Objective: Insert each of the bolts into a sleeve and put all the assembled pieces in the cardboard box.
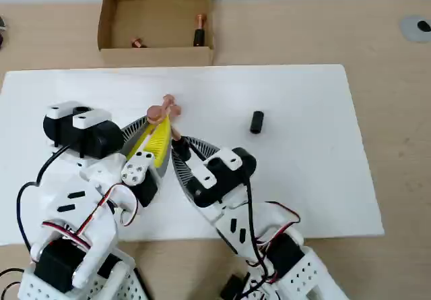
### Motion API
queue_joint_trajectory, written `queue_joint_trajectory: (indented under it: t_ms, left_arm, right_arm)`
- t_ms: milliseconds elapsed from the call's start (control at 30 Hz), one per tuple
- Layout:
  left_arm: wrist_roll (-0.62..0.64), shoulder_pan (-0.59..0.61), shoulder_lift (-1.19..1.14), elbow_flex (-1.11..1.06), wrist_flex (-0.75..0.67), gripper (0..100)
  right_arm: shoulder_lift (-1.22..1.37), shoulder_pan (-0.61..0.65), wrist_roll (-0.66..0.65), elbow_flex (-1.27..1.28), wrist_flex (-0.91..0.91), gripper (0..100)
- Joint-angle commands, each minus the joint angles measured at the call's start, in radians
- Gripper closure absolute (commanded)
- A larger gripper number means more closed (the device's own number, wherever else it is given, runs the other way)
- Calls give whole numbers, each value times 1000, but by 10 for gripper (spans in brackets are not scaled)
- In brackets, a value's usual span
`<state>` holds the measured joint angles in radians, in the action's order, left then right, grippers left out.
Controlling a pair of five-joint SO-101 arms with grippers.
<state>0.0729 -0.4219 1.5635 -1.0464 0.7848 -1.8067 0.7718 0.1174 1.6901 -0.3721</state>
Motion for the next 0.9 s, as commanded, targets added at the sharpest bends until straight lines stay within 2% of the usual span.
queue_joint_trajectory:
  t_ms: [0, 667, 867]
  left_arm:
    - [0, 3, -12, 44, 2, 991]
    - [-2, 3, -12, 52, 3, 991]
    - [-2, 3, -13, 121, 92, 991]
  right_arm:
    - [-159, -18, 9, -5, 26, 988]
    - [-159, -18, 9, -5, 25, 988]
    - [-159, -18, 9, -5, 25, 988]
